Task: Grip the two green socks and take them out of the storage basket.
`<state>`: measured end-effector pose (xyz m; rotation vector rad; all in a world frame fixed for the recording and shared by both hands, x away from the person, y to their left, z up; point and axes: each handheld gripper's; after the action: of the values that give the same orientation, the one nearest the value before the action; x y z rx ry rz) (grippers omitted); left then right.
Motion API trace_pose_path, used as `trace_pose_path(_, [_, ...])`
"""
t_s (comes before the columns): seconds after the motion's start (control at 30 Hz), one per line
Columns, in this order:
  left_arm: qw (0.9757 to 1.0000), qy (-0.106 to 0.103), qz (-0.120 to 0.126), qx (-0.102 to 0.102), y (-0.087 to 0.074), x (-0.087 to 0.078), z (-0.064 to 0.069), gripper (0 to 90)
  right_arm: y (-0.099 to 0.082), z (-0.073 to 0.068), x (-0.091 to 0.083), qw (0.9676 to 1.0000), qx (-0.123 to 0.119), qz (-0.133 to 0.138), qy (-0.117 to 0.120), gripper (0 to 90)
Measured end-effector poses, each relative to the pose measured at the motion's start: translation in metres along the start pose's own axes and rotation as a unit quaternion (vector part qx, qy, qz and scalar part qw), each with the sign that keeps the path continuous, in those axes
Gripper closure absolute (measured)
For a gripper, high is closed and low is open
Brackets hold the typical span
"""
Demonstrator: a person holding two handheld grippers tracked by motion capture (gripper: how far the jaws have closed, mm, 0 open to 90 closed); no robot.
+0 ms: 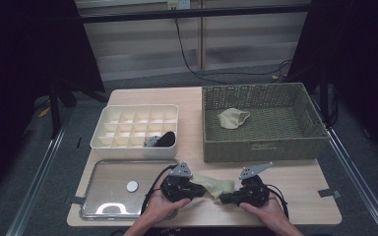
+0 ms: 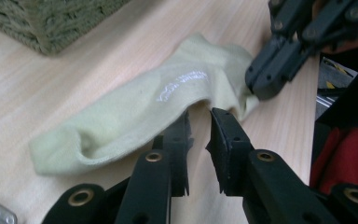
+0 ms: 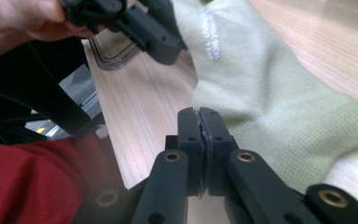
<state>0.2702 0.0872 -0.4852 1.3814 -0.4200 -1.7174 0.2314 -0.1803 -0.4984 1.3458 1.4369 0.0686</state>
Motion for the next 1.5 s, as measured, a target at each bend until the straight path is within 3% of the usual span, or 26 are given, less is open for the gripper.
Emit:
trace_pose_path(0.13, [1.0, -0.004, -0.001, -0.002, -0.005, -0.002, 0.002, 76.7, -0.002, 0.003, -0.005, 0.9999, 0.011, 0.003, -0.006, 86.4])
trace_pose_path(0.37, [1.0, -0.007, -0.005, -0.002, -0.012, -0.008, 0.007, 76.5, -0.002, 0.004, -0.007, 0.9999, 0.007, 0.011, -0.004, 82.8])
trace_pose_path(0.53, [1.0, -0.008, 0.006, 0.0, -0.012, -0.016, 0.008, 76.5, -0.001, 0.005, -0.011, 0.9996, 0.008, 0.018, -0.018, 80.9])
trace_pose_path(0.83, [0.9995, 0.007, 0.028, -0.011, -0.007, -0.027, -0.006, 78.8, 0.0, 0.011, -0.015, 0.9984, 0.002, 0.023, -0.051, 78.8])
trace_pose_path(0.97, [0.9991, 0.011, 0.04, -0.004, 0.003, -0.032, -0.009, 78.8, 0.0, 0.012, -0.013, 0.998, 0.0, 0.017, -0.06, 78.1])
trace_pose_path(1.2, [0.9993, 0.031, 0.013, -0.018, -0.001, -0.016, -0.028, 79.5, -0.001, 0.014, -0.011, 0.9974, -0.003, 0.006, -0.071, 75.7])
trace_pose_path(1.37, [0.9988, 0.044, -0.019, -0.004, -0.005, -0.007, -0.027, 79.4, -0.003, 0.018, -0.011, 0.9963, -0.004, -0.005, -0.086, 74.5])
trace_pose_path(1.5, [0.9988, 0.037, -0.031, 0.0, -0.008, -0.005, -0.024, 79.4, -0.004, 0.02, -0.014, 0.9954, -0.002, -0.004, -0.095, 74.5])
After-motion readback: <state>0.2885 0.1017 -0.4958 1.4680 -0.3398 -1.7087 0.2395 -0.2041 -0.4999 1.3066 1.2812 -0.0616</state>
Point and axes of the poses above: each handheld gripper's, and its own axes: x roughly forward along the jaws, y roughly out of its top, z roughly to its right, and after that the axes turned 6 degrees about -y, right-handed
